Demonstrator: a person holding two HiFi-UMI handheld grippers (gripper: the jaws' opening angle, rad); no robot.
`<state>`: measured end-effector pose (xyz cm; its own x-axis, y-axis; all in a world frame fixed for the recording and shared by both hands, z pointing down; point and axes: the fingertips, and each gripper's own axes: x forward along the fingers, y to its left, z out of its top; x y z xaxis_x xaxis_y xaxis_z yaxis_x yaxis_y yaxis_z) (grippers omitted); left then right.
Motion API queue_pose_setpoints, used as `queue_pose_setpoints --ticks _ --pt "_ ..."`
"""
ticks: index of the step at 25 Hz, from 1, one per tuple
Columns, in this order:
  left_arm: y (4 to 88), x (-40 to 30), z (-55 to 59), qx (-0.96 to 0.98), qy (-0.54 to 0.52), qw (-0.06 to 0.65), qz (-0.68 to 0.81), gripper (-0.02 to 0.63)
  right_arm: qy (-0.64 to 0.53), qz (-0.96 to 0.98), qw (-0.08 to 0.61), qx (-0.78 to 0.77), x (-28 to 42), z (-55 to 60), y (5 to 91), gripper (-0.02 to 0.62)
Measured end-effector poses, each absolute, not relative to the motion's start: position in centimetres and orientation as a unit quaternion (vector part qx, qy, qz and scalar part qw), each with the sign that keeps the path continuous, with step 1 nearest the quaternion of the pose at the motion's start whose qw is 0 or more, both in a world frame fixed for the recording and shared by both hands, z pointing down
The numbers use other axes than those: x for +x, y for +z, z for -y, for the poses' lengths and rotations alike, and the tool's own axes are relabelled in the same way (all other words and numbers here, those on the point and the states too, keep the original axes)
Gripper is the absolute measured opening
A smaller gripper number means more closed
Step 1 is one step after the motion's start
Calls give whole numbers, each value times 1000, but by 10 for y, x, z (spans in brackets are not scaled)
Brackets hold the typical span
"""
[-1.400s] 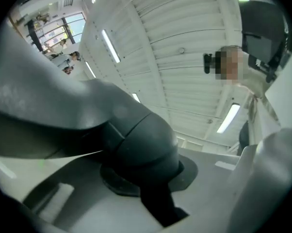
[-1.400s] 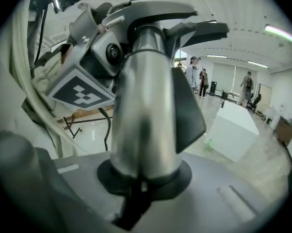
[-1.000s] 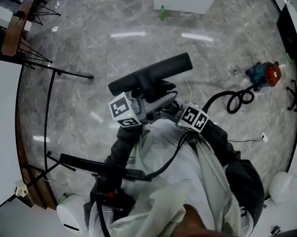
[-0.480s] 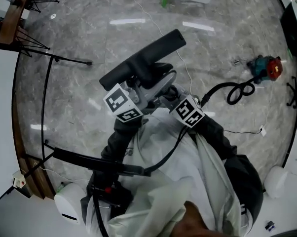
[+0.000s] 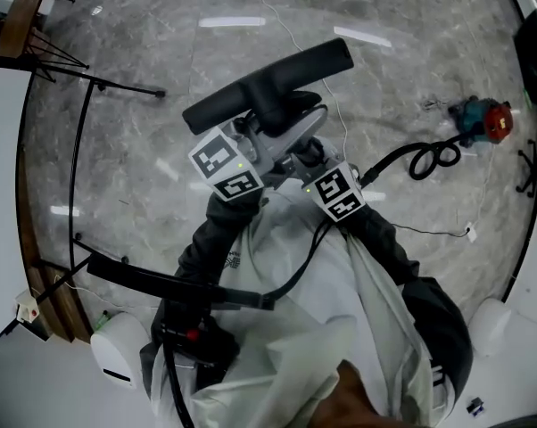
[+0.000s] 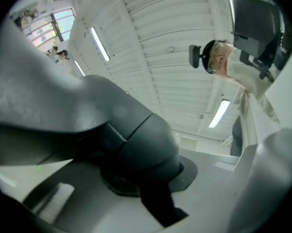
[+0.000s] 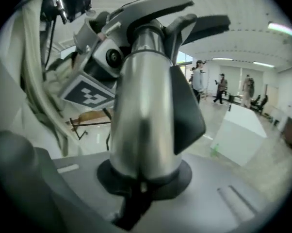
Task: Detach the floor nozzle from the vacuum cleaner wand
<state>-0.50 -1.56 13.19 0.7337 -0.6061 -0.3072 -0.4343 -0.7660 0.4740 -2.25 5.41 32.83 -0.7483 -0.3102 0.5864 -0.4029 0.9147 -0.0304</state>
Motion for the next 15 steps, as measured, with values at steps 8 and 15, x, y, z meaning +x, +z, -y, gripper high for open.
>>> queue_pose_setpoints --ticks 8,15 --pt "122 8 -19 940 -255 134 185 75 72 950 299 43 -15 -84 329 44" --pt "135 7 -8 925 -270 164 211 74 109 946 304 5 -10 -89 337 46"
